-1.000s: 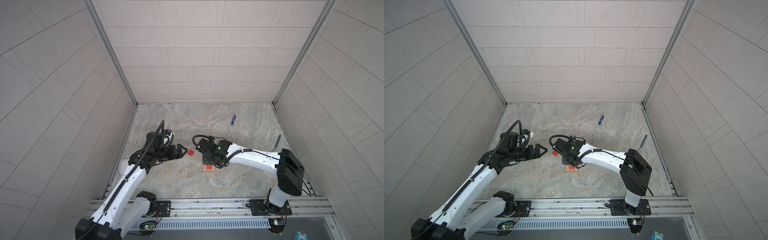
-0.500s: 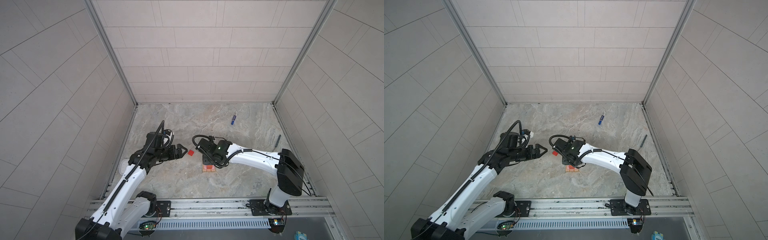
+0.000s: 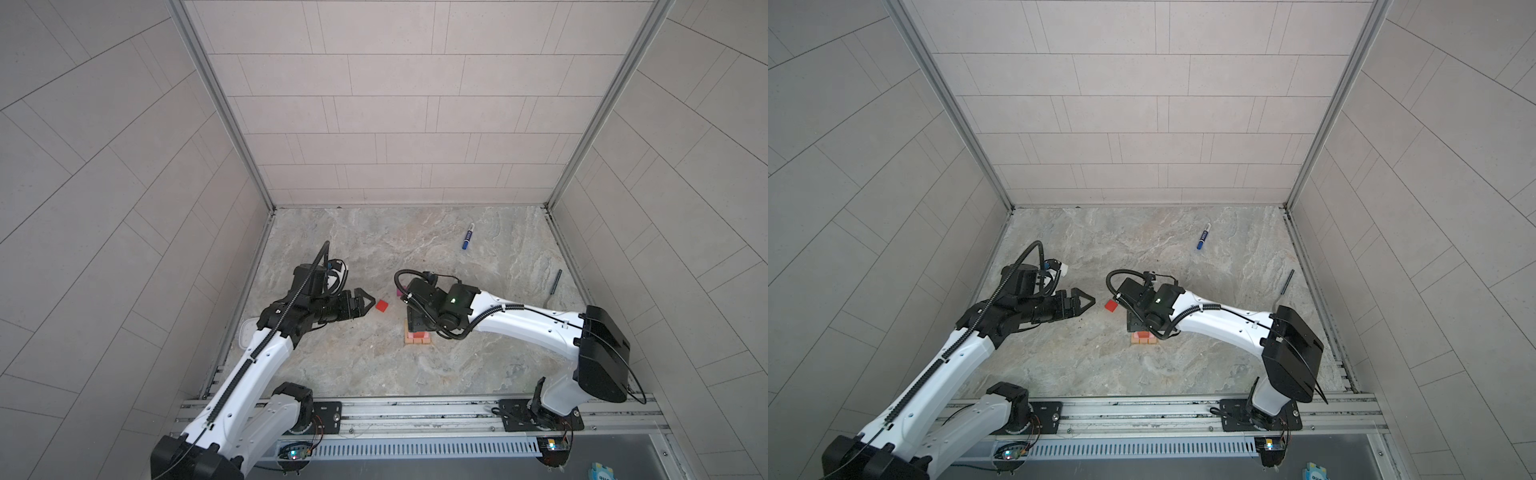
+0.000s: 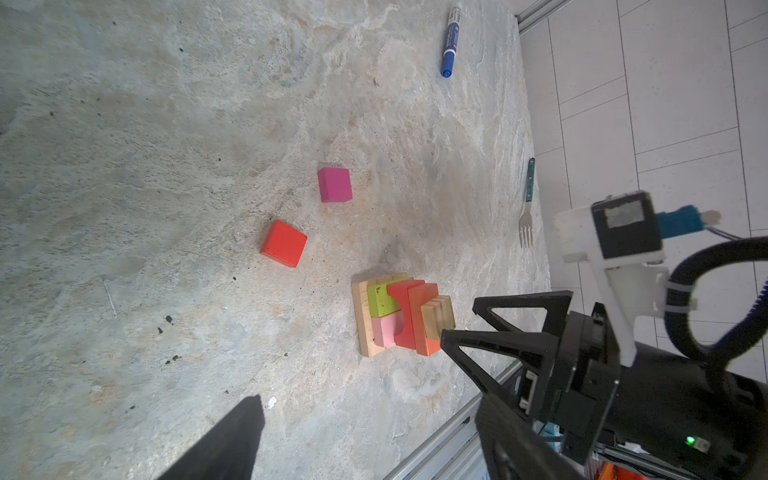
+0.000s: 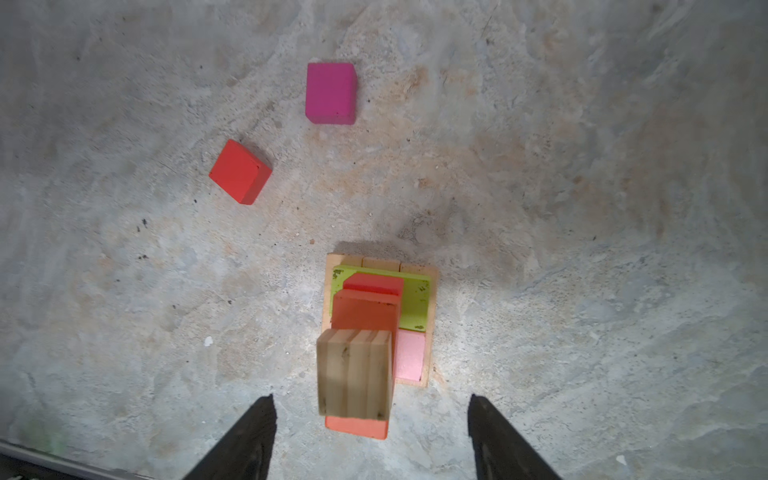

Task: Build the wood block tower
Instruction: 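Open the right gripper and raise it away from the stack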

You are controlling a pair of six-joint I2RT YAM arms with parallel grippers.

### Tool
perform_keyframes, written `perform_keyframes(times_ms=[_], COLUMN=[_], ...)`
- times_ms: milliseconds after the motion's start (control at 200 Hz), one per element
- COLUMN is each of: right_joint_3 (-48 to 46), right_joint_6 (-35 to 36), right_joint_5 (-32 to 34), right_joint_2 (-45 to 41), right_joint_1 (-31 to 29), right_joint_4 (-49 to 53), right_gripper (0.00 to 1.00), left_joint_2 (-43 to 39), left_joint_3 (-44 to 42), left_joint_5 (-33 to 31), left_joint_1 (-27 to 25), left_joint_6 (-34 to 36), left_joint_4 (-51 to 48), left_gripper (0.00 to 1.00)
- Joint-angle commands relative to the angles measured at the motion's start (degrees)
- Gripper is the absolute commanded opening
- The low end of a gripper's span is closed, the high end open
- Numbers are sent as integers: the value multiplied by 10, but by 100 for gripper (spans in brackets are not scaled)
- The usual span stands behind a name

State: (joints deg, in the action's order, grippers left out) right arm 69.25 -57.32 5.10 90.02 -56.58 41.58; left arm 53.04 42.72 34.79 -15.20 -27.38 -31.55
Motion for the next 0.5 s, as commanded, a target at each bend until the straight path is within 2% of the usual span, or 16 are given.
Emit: perform_keyframes(times_ms=[0,285,495], right_joint_3=[-6,-15,-32], right_joint_6=[27,92,161], right_joint_5=[8,26,36], right_joint_2=[-25,-64,-103], right_joint_1=[2,24,43], right_joint_4=[-10,-3,-16], right_gripper=[82,89,92], left_joint_2=[3,38,74], left_joint_3=[0,1,20], left_joint_5=[-5,-22,-69], left_joint_1=[-3,-3,-10], left_joint_6=[9,8,8], left_joint_4=[-8,-12,-43], left_gripper=[87,87,87])
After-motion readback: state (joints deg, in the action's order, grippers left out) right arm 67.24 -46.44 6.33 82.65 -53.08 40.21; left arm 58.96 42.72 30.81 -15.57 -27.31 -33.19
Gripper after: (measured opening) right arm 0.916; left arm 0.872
